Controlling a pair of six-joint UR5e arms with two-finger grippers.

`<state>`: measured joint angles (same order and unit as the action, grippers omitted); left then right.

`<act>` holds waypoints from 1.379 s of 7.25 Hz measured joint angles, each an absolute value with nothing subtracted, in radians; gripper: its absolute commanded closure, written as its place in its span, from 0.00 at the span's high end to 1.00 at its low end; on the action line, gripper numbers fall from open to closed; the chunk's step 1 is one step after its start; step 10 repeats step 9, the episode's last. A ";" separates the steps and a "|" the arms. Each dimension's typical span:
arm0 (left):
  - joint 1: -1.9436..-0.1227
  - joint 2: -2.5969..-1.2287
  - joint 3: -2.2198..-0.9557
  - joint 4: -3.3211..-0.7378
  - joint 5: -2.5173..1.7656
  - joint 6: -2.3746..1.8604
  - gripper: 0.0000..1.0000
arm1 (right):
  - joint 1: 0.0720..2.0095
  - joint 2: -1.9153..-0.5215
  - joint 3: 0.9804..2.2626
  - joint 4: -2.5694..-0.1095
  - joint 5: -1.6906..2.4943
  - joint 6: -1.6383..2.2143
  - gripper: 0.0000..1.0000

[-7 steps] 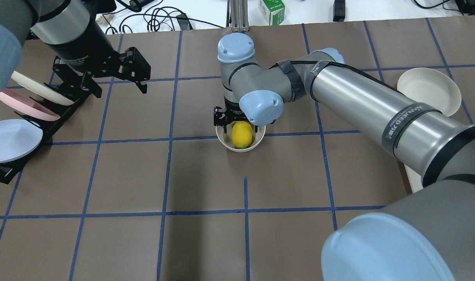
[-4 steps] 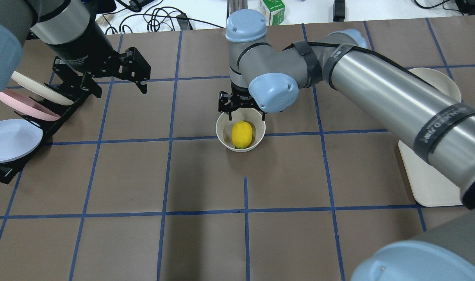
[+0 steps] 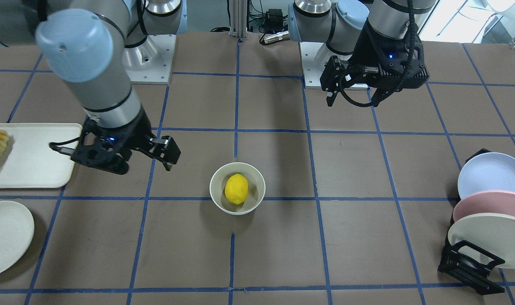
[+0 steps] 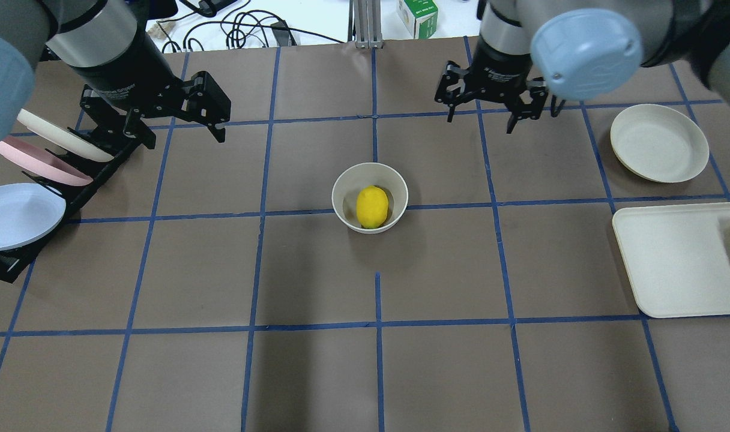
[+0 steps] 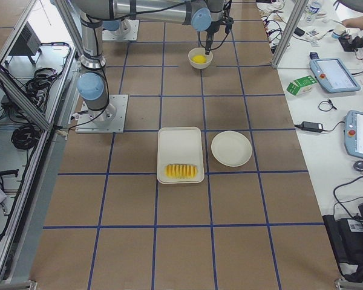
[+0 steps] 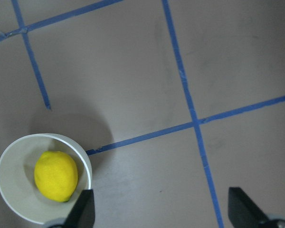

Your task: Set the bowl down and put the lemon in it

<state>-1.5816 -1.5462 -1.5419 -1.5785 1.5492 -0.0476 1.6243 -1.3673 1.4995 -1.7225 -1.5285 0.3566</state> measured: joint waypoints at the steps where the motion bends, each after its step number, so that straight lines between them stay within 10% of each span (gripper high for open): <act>1: -1.582 -1.546 -1.542 -1.578 1.549 -0.048 1.00 | 1.570 -1.404 1.505 -1.696 -1.529 0.318 1.00; 10: -1.581 -1.543 -1.536 -1.579 1.549 -0.045 1.00 | 1.517 -1.516 1.523 -1.620 -1.577 0.182 1.00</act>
